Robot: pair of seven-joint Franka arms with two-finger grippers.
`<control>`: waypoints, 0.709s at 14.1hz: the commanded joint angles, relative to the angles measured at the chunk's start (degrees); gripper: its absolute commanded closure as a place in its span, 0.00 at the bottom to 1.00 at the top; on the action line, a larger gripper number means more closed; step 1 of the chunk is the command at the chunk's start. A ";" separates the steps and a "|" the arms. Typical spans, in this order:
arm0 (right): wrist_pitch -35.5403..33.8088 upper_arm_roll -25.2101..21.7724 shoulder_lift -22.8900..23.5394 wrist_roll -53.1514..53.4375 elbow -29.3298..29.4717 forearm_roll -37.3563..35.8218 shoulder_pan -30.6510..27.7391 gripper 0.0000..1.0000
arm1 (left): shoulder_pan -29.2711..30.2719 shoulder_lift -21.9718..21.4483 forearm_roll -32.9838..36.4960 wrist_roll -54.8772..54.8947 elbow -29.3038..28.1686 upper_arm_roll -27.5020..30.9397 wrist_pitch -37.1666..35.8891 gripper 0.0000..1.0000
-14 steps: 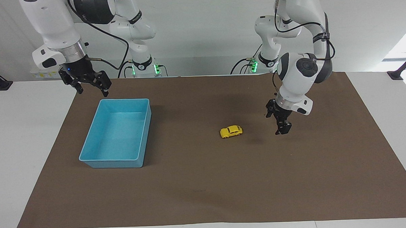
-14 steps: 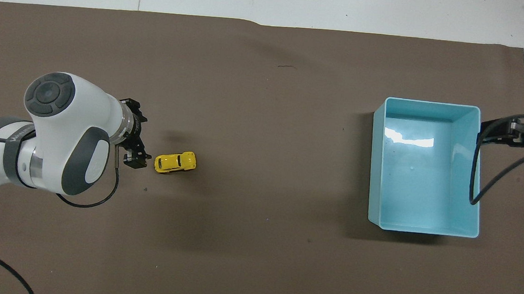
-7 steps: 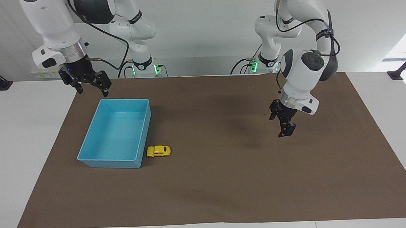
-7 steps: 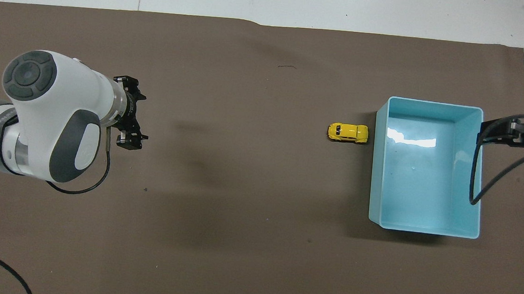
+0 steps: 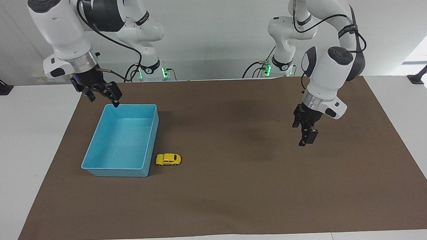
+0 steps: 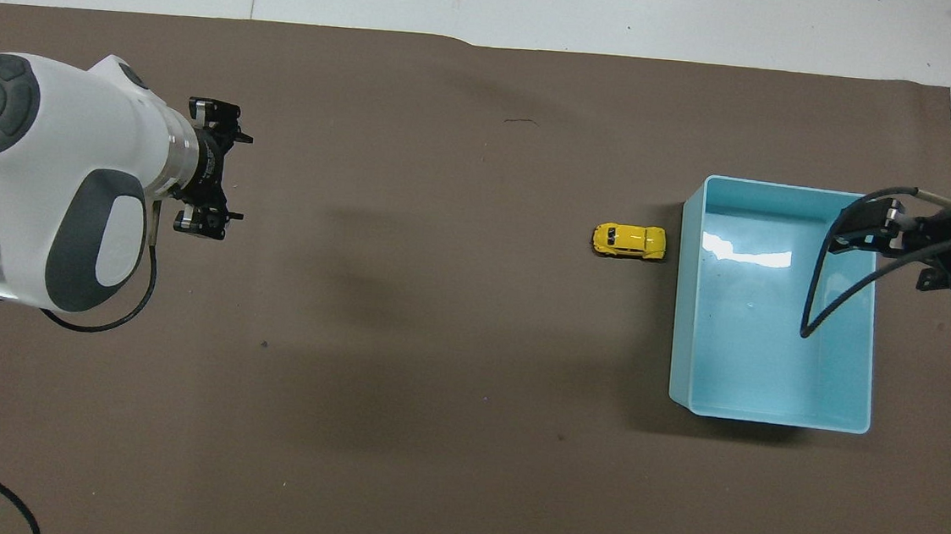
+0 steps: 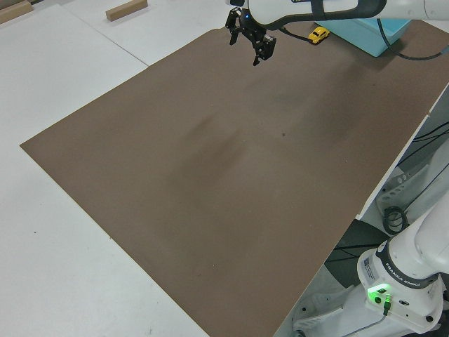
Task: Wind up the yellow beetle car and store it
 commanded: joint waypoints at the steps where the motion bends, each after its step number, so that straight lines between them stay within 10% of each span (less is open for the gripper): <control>1: 3.42 0.48 0.85 9.74 -1.91 0.80 1.73 0.00 | 1.05 -0.74 0.70 6.86 1.61 -0.58 -1.99 0.00; 10: 8.79 0.48 7.44 38.12 -1.83 -0.34 7.97 0.00 | 3.78 -2.58 0.70 40.95 2.84 -0.41 -5.49 0.00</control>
